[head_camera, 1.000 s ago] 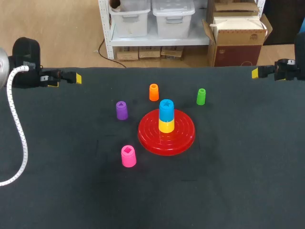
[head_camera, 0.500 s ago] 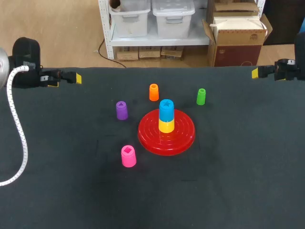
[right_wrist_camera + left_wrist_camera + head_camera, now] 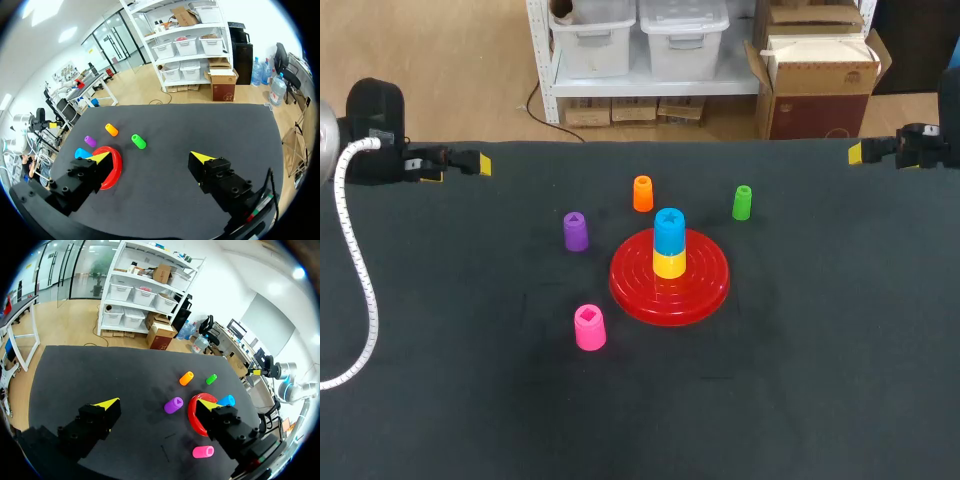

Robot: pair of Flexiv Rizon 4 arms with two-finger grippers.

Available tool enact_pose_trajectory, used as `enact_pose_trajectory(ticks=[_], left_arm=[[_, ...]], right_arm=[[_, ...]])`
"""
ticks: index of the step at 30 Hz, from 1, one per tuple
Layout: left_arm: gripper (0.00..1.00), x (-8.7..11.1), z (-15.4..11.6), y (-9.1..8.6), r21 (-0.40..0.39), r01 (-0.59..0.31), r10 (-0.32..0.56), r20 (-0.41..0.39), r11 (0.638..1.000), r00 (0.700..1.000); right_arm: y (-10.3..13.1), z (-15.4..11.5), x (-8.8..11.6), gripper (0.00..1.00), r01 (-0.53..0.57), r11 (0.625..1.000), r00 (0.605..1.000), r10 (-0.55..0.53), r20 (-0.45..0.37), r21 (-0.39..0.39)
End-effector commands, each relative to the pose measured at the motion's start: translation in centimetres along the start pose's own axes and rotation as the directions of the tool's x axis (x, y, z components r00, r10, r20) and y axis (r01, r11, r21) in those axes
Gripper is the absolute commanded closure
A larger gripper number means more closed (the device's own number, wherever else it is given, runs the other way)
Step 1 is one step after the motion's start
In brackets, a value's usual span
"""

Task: Pick up and stack the cylinders on the red base in this order: pink,purple,orange,green

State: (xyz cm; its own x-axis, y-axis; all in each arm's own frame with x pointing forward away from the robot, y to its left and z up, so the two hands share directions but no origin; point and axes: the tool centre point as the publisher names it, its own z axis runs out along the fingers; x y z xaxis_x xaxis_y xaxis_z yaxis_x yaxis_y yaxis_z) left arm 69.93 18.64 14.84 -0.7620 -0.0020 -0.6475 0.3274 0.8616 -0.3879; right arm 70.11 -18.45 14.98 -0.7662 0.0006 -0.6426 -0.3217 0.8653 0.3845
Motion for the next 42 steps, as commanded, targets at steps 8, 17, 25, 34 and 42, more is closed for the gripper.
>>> enact_pose_trajectory(ticks=[8, 17, 25, 34, 42], left_arm=[[0.0, -0.1, 0.0, -0.2, -0.008, 0.002, -0.002, -0.007, 1.0, 1.0], [0.0, -0.1, 0.0, -0.2, -0.008, 0.002, -0.002, -0.007, 1.0, 1.0], [0.0, -0.1, 0.0, -0.2, -0.008, 0.002, -0.002, -0.007, 1.0, 1.0], [0.0, -0.1, 0.0, -0.2, -0.008, 0.002, -0.002, -0.007, 1.0, 1.0], [0.0, -1.0, 1.3, 0.2, -0.139, 0.085, -0.093, -0.048, 0.987, 0.995]], right_arm=[[0.0, 0.0, 0.0, 0.0, 0.0, 1.0, 1.0, 0.0, 0.0, 0.0], [0.0, 0.0, 0.0, 0.0, 0.0, 1.0, 1.0, 0.0, 0.0, 0.0], [0.0, 0.0, 0.0, 0.0, 0.0, 1.0, 1.0, 0.0, 0.0, 0.0], [0.0, 0.0, 0.0, 0.0, 0.0, 1.0, 1.0, 0.0, 0.0, 0.0], [0.0, 0.0, 0.0, 0.0, 0.0, 1.0, 1.0, 0.0, 0.0, 0.0]])
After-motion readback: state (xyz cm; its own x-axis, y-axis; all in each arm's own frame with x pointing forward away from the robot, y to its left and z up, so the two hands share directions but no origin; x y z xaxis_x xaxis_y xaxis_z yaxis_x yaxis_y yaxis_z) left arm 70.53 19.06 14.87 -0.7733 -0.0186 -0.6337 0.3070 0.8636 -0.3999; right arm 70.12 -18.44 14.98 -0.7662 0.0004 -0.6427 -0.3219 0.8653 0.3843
